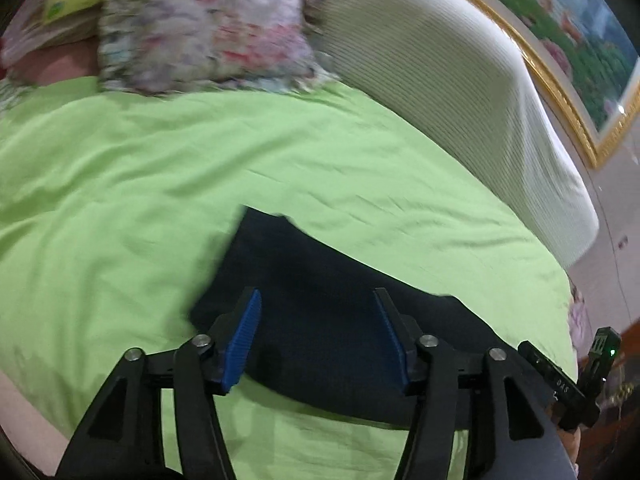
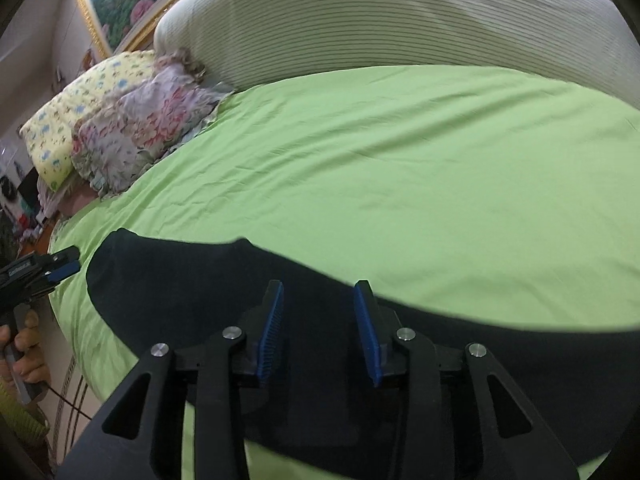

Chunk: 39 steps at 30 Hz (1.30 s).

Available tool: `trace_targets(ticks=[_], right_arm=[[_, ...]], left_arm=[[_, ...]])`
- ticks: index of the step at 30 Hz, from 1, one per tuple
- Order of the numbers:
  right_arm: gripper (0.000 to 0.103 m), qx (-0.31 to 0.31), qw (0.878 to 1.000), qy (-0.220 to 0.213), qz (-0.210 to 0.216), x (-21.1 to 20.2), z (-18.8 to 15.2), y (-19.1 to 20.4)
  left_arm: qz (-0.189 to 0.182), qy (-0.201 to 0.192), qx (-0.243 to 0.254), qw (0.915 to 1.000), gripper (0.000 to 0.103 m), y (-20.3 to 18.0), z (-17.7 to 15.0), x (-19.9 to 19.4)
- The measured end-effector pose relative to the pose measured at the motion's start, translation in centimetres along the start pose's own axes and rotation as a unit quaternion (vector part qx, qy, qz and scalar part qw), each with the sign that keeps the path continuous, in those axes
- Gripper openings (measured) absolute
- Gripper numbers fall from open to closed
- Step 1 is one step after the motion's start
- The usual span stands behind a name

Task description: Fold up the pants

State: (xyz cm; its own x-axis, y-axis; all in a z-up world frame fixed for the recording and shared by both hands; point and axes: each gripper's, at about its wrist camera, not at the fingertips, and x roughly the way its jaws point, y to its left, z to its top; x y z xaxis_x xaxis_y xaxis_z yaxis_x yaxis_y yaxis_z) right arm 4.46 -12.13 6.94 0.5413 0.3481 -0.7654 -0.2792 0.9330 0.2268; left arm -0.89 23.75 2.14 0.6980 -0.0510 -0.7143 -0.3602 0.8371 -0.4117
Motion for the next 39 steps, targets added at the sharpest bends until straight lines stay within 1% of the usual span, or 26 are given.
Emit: trace_targets(ticks=[2,6,11,13,14,18,22,25,28,29,30,34,36,37,38,39], right_arm=[[0.039,0.018,1.000,-0.003,-0.008,-1.5,-1.2,-1.2],[0.041,0.044,0.999,-0.009,-0.026,-3.5,-3.1,-2.9],[0.043,0.059,0.996,-0.021,-0.064,-6.5,-5.7,-5.0],[0.045,0.075,0.994,-0.027,-0.078,-7.6,-6.6,-6.1],[0.047,0.085,0.993,-0.028,-0.082,-8.0,-7.0,-6.6],[0.050,0.123,0.986,-0.037,-0.106,-9.9,-8.7,-8.7],[0.053,0.179,0.975,-0.049,-0.124,-11.7,-10.4,-11.6],[0.056,0.210,0.967,-0.057,-0.134,-12.4,-11.1,-13.4],[0.061,0.230,0.961,-0.065,-0.141,-12.9,-11.5,-14.7],[0.064,0.236,0.959,-0.067,-0.141,-13.0,-11.6,-15.0],[0.065,0.245,0.957,-0.070,-0.140,-12.9,-11.7,-15.3],[0.066,0.292,0.945,-0.084,-0.121,-13.2,-12.2,-17.4],[0.066,0.311,0.939,-0.095,-0.115,-13.2,-12.4,-18.1],[0.066,0.322,0.934,-0.102,-0.115,-13.2,-12.5,-18.5],[0.066,0.328,0.932,-0.106,-0.113,-13.1,-12.5,-18.7],[0.066,0.335,0.929,-0.110,-0.111,-13.1,-12.5,-18.9]], left_arm=[[-0.018,0.013,0.010,0.9997,0.058,-2.0,-0.5,0.9],[-0.040,0.037,0.040,0.9977,0.061,-5.7,-1.6,2.6],[-0.065,0.076,0.088,0.9911,0.063,-10.9,-3.6,5.0],[-0.072,0.085,0.106,0.9880,0.064,-12.7,-4.3,5.5],[-0.076,0.092,0.119,0.9858,0.067,-13.7,-4.7,5.8],[-0.090,0.113,0.160,0.9764,0.070,-17.3,-6.1,6.9],[-0.100,0.135,0.199,0.9653,0.072,-20.6,-7.2,8.2],[-0.106,0.147,0.222,0.9579,0.073,-23.1,-7.9,9.0],[-0.110,0.152,0.258,0.9478,0.073,-26.1,-8.8,9.8],[-0.112,0.153,0.274,0.9427,0.074,-27.5,-9.2,10.2],[-0.114,0.155,0.284,0.9393,0.074,-28.2,-9.3,10.3],[-0.132,0.175,0.330,0.9183,0.077,-32.0,-10.3,11.8],[-0.141,0.188,0.357,0.9041,0.077,-33.9,-10.9,12.6],[-0.151,0.193,0.372,0.8951,0.077,-34.7,-11.1,12.9],[-0.164,0.199,0.395,0.8818,0.077,-35.9,-11.5,13.3],[-0.171,0.205,0.412,0.8715,0.077,-36.8,-11.9,13.7]])
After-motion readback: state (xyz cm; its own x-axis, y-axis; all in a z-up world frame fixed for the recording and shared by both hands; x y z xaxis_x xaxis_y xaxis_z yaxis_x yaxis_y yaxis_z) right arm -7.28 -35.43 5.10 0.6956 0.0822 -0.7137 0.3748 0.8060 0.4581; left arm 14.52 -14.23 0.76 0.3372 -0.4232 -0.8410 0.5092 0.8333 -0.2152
